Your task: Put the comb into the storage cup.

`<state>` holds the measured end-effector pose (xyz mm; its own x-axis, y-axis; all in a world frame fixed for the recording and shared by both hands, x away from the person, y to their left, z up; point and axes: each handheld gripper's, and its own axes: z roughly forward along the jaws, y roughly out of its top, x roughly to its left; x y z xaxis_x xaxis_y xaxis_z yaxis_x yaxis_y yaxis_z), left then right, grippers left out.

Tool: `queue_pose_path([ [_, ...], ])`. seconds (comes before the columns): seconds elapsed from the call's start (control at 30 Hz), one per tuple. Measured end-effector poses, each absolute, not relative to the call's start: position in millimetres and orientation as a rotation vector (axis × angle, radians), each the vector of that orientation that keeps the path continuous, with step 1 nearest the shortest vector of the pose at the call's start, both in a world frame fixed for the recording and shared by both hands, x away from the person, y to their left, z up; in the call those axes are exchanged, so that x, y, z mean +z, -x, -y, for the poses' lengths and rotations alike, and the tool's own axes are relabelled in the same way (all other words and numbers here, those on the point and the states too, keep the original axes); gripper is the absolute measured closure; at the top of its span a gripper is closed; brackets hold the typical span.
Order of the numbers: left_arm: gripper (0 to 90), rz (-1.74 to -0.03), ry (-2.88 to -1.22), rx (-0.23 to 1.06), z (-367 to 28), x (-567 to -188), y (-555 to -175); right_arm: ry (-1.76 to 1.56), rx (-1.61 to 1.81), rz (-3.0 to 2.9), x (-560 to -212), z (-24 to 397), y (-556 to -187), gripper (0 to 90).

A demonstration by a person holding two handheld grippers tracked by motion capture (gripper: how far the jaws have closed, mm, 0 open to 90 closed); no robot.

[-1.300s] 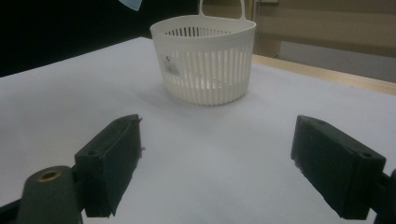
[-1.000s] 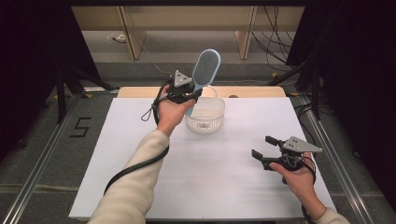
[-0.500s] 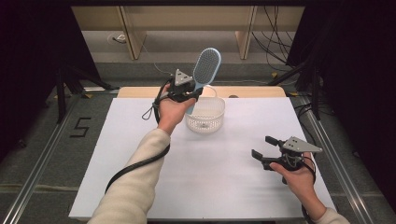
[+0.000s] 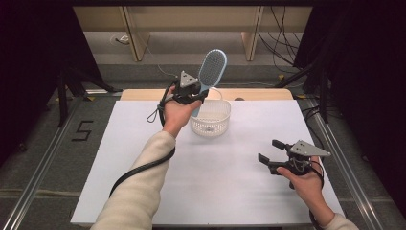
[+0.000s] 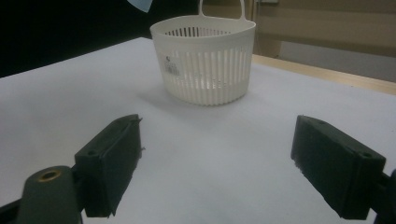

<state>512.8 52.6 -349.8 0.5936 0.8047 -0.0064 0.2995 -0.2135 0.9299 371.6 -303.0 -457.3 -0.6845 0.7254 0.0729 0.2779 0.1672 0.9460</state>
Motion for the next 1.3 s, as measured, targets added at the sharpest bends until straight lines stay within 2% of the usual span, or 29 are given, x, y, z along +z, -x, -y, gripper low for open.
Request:
queue_pose_path([
  [1.3,70.0,-0.906,-1.774,0.605,-45.7,-351.4,-522.2,-0.950,1.530,-2.050,-457.1,303.5,-371.5,17.1],
])
